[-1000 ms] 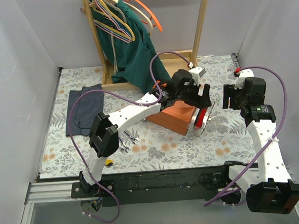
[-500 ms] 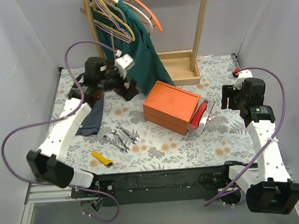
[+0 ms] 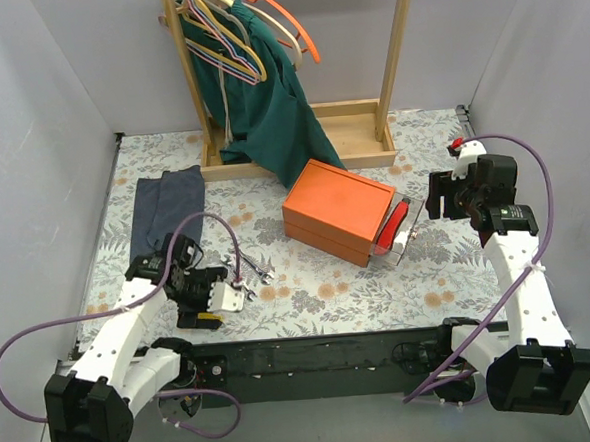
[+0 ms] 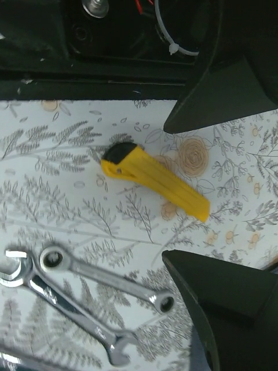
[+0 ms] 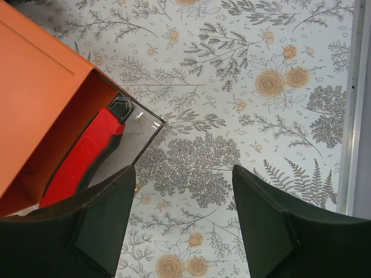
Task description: Sort the tools into containers
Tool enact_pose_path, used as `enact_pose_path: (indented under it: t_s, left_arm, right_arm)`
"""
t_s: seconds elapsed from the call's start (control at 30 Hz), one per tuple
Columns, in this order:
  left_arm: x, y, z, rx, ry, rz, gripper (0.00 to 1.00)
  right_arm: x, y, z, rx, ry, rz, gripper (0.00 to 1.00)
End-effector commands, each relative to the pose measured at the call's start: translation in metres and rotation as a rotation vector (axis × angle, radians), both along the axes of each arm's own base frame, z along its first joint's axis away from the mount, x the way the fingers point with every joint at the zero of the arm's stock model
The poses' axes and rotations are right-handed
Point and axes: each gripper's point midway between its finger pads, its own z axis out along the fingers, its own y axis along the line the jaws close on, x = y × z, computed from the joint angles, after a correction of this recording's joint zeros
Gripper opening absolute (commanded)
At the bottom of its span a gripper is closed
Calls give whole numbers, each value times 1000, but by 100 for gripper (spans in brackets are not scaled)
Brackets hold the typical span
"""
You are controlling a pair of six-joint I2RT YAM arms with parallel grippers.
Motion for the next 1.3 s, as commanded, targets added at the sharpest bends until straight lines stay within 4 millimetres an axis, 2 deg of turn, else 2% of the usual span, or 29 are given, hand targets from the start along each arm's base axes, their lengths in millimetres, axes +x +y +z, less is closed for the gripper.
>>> enact_pose_path:
  t_s: [0.0, 0.23, 0.3, 0.33, 0.37, 0.4, 0.43, 0.47, 0.53, 0.57, 0.6, 0.63, 0.67, 0.7, 0.77, 0.8, 0.83, 0.87, 0.9, 0.93, 1.0, 1.03, 1.07, 1.1, 1.13, 1.17, 1.2, 1.23, 1.27]
  left_arm:
    - [1, 8, -34, 58, -120, -251, 81]
    - [11, 8, -68, 77, -126, -301, 79]
    - [12, 7, -72, 74, -103, -296, 73]
    - [11, 7, -74, 76, -71, -294, 68]
    - [9, 7, -74, 77, -44, -288, 55]
    - [0, 10, -78, 87, 22, -289, 47]
    - [1, 11, -75, 95, 40, -287, 40]
    - [-2, 13, -75, 102, 70, -281, 24]
    - [-11, 11, -68, 87, 131, -277, 12]
    - [2, 4, -53, 63, 97, -276, 7]
    - [-1, -9, -37, -12, 98, -281, 0]
    - [4, -19, -22, -65, 71, -287, 0]
    - [27, -36, 13, -140, -23, -294, 0]
    - [23, -57, 39, -265, -39, -318, 0]
    - [32, -86, 88, -429, -117, -347, 0]
    - [46, -103, 131, -510, -218, -383, 0]
    - [34, -133, 163, -679, -171, -379, 0]
    - [35, -149, 184, -743, -167, -368, 0]
    - [60, -177, 226, -832, -332, -411, 0]
    - [45, -203, 236, -886, -166, -279, 0]
    - [58, -237, 264, -994, -240, -294, 0]
    - [46, -258, 269, -1019, -207, -324, 0]
    - [55, -269, 270, -1020, -205, -266, 0]
    - [70, -291, 269, -1051, -205, -243, 0]
    - [73, -305, 281, -1086, -197, -214, 0]
    - [78, -315, 281, -1104, -98, -119, 0]
    - [86, -337, 277, -1126, -60, -103, 0]
    - [88, -349, 296, -1162, -30, -86, 0]
    - [92, -359, 299, -1177, 49, -8, 0]
  right_arm:
    - [6, 3, 16, 5, -46, 30, 75]
    - [-1, 0, 21, -18, -45, 28, 75]
    - [-3, 2, 19, -11, -38, 29, 75]
    - [-4, 2, 19, -10, -37, 30, 75]
    - [-5, 3, 17, -5, -31, 36, 75]
    - [-5, 4, 17, -5, -31, 38, 75]
    - [-6, 3, 17, -3, -28, 35, 75]
    - [-5, 3, 18, -4, -31, 34, 75]
    - [-3, 2, 18, -13, -27, 35, 75]
    - [-3, 1, 19, -16, -30, 33, 75]
    - [-1, 1, 20, -17, -33, 32, 74]
    - [0, 1, 21, -17, -35, 32, 75]
    - [1, 0, 24, -21, -41, 29, 75]
    - [2, -1, 24, -23, -42, 26, 75]
    - [3, -1, 23, -21, -35, 20, 75]
    - [4, -2, 22, -20, -33, 17, 74]
    - [4, -2, 20, -16, -27, 11, 75]
    - [5, -3, 19, -19, -26, -1, 74]
    - [4, -5, 16, -21, -18, -8, 74]
    - [5, -7, 14, -22, -16, -18, 74]
    - [6, -11, 14, -27, -16, -38, 74]
    - [7, -12, 14, -29, -16, -43, 74]
    - [7, -14, 13, -34, -14, -51, 74]
    - [8, -16, 12, -36, -16, -58, 74]
    - [8, -18, 12, -37, -16, -67, 74]
    - [7, -19, 10, -36, -13, -73, 74]
    - [6, -22, 11, -32, -17, -84, 74]
    - [5, -23, 11, -33, -15, -90, 74]
    - [4, -24, 10, -35, -13, -98, 74]
